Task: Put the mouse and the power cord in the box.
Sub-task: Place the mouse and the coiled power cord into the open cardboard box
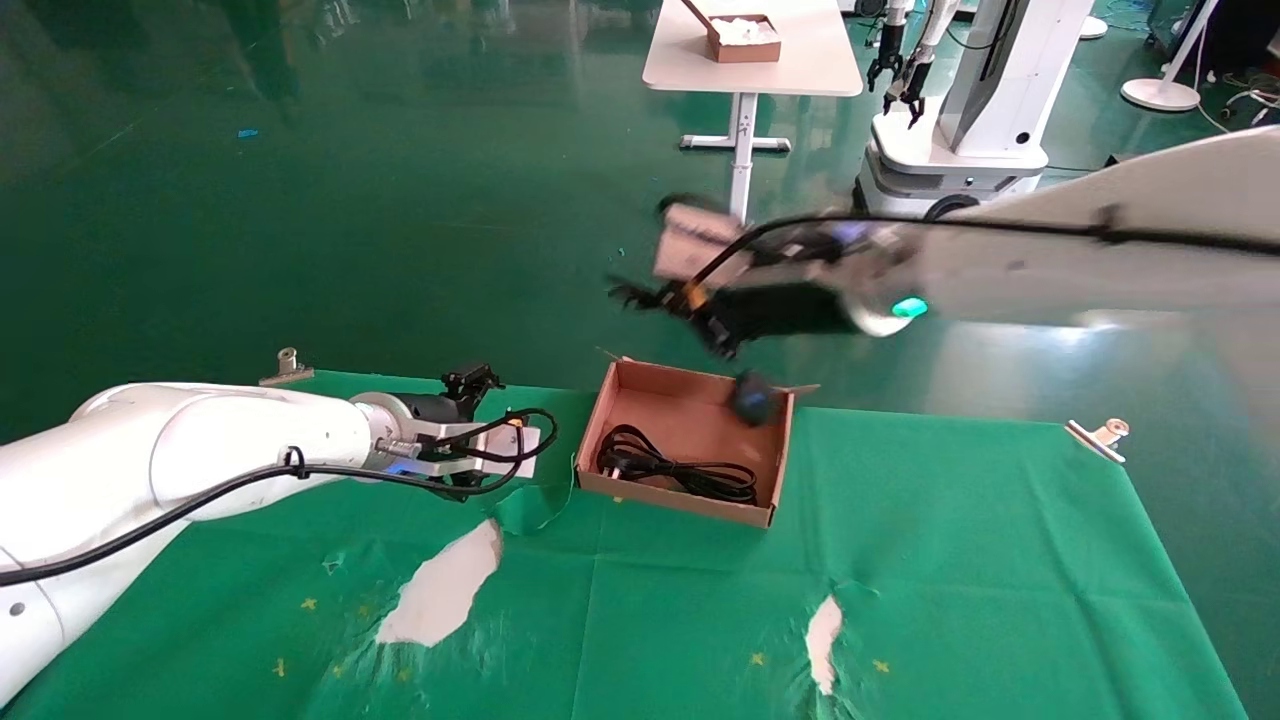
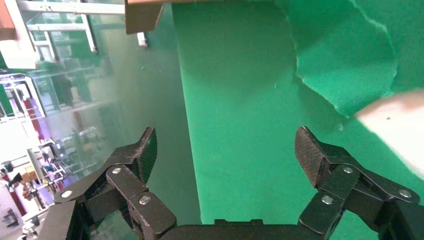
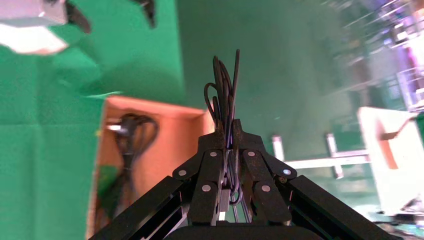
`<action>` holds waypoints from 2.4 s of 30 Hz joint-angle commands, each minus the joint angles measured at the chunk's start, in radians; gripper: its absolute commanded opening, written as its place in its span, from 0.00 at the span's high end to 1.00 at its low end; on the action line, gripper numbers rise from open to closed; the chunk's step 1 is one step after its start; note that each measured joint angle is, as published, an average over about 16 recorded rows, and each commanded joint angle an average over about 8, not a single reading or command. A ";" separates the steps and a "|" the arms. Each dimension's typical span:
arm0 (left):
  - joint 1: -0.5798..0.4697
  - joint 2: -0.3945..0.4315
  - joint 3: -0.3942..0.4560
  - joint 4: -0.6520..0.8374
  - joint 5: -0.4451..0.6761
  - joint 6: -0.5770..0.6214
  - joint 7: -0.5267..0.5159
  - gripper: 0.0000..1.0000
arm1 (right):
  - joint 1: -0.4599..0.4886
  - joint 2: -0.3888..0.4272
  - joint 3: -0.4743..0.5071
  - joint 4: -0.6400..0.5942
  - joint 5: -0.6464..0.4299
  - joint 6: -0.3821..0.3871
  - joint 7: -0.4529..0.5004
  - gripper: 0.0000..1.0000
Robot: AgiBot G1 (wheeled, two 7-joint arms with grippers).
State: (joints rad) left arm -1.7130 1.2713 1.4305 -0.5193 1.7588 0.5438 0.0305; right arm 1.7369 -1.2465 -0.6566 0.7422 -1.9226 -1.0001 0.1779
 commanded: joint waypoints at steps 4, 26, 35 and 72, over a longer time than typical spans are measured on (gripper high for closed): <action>0.000 -0.013 0.003 -0.021 0.006 0.004 -0.011 0.00 | 0.003 -0.088 -0.022 -0.151 -0.014 0.052 -0.018 0.98; 0.000 -0.017 0.006 -0.028 0.012 0.004 -0.022 0.00 | 0.003 -0.116 -0.055 -0.248 -0.045 0.100 -0.001 0.00; 0.000 -0.017 0.006 -0.028 0.012 0.004 -0.021 0.00 | -0.038 -0.069 -0.027 -0.194 0.033 0.061 -0.002 0.00; 0.106 -0.124 -0.186 -0.150 -0.161 0.161 -0.055 0.00 | -0.451 0.397 0.240 0.293 0.799 -0.307 0.006 0.00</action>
State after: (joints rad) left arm -1.6072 1.1476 1.2447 -0.6693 1.5985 0.7049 -0.0240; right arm 1.2862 -0.8499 -0.4165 1.0346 -1.1236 -1.3069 0.1838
